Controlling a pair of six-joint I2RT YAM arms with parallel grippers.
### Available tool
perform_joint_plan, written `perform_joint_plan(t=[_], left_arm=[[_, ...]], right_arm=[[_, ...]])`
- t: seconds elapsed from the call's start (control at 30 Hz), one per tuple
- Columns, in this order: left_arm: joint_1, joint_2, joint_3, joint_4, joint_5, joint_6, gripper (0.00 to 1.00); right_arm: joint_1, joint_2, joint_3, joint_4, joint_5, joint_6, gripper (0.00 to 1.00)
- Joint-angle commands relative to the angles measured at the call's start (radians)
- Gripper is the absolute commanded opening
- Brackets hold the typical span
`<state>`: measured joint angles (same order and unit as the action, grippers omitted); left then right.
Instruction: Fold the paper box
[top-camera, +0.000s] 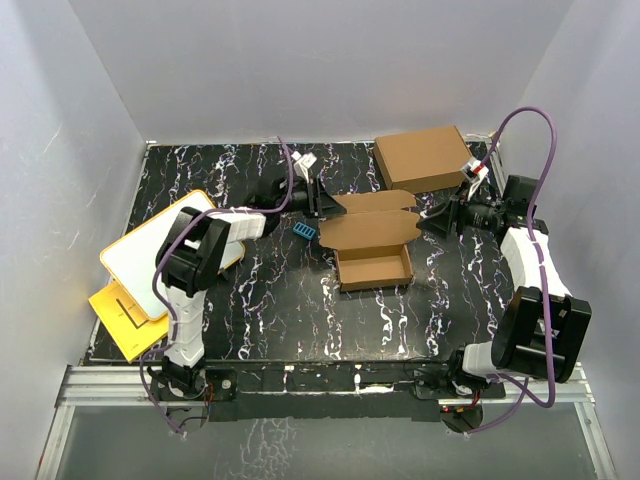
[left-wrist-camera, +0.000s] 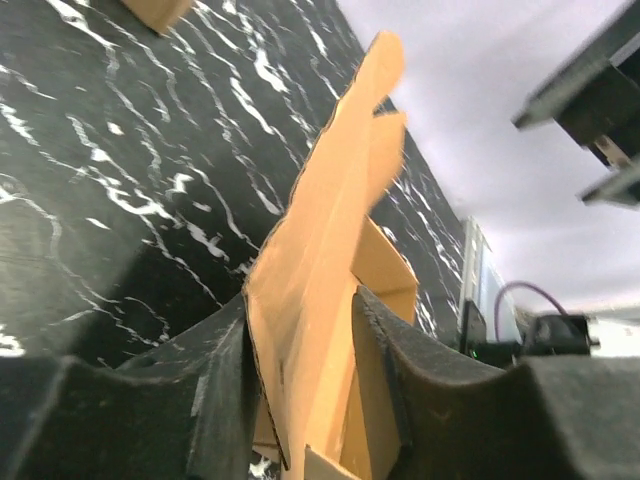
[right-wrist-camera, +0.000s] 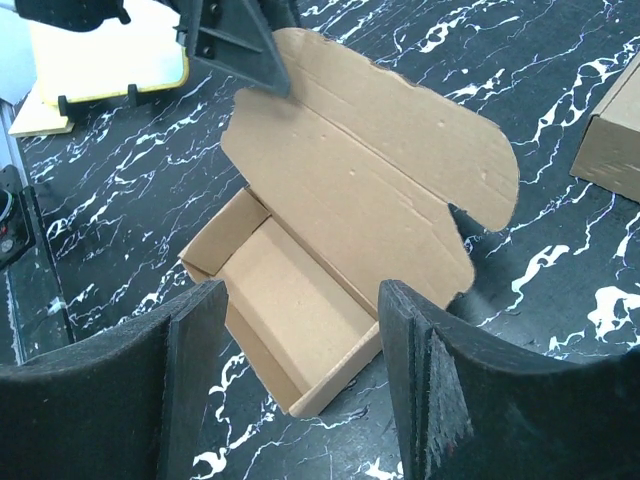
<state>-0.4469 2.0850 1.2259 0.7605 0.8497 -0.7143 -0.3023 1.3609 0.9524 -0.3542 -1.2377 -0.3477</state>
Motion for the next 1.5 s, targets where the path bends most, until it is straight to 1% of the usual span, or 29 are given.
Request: perform_joint_plan(t=[0.0, 0.1, 0.2, 0.27, 0.37, 0.47, 0.6, 0.67, 0.73, 0.8, 0.9, 0.97, 1.0, 1.07, 1.2, 1.47], left_arm=[[0.006, -0.057, 0.111, -0.372, -0.172, 0.218, 0.44], [0.012, -0.106, 0.147, -0.492, -0.284, 0.294, 0.55], [0.023, -0.193, 0.127, -0.544, -0.384, 0.347, 0.59], [0.025, -0.26, 0.077, -0.541, -0.485, 0.36, 0.61], [0.031, -0.362, -0.019, -0.516, -0.581, 0.358, 0.63], [0.034, -0.46, -0.133, -0.462, -0.661, 0.281, 0.64], [0.034, -0.55, -0.244, -0.441, -0.737, 0.13, 0.65], [0.033, -0.573, -0.265, -0.466, -0.769, 0.025, 0.62], [0.02, -0.58, -0.255, -0.529, -0.809, -0.066, 0.59], [-0.015, -0.569, -0.21, -0.646, -0.9, -0.136, 0.57], [-0.1, -0.516, -0.101, -0.87, -1.119, -0.232, 0.53], [-0.134, -0.459, -0.028, -1.014, -1.196, -0.297, 0.5], [-0.142, -0.429, -0.001, -1.056, -1.221, -0.321, 0.48], [-0.148, -0.38, 0.036, -1.101, -1.25, -0.356, 0.46], [-0.148, -0.291, 0.108, -1.159, -1.278, -0.426, 0.46], [-0.149, -0.079, 0.335, -1.314, -1.283, -0.514, 0.5]], right_arm=[[-0.001, -0.017, 0.0, 0.076, -0.047, 0.002, 0.67], [0.0, -0.015, -0.001, 0.081, -0.052, 0.007, 0.68], [0.004, -0.013, -0.004, 0.081, -0.054, 0.007, 0.68], [0.006, -0.011, -0.004, 0.081, -0.057, 0.007, 0.68], [0.012, -0.007, -0.005, 0.083, -0.056, 0.009, 0.68], [0.019, -0.003, -0.006, 0.084, -0.053, 0.013, 0.68], [0.033, 0.002, -0.006, 0.089, -0.041, 0.019, 0.68], [0.037, 0.004, -0.008, 0.091, -0.036, 0.021, 0.68], [0.042, 0.006, -0.01, 0.094, -0.032, 0.024, 0.68], [0.047, 0.007, -0.009, 0.097, -0.029, 0.027, 0.68], [0.051, 0.007, -0.011, 0.1, -0.022, 0.029, 0.68], [0.054, 0.007, -0.012, 0.101, -0.019, 0.031, 0.68], [0.054, 0.007, -0.012, 0.102, -0.019, 0.031, 0.68], [0.055, 0.005, -0.012, 0.104, -0.019, 0.032, 0.68], [0.057, 0.003, -0.012, 0.107, -0.014, 0.035, 0.68], [0.06, 0.001, -0.012, 0.109, -0.011, 0.037, 0.68]])
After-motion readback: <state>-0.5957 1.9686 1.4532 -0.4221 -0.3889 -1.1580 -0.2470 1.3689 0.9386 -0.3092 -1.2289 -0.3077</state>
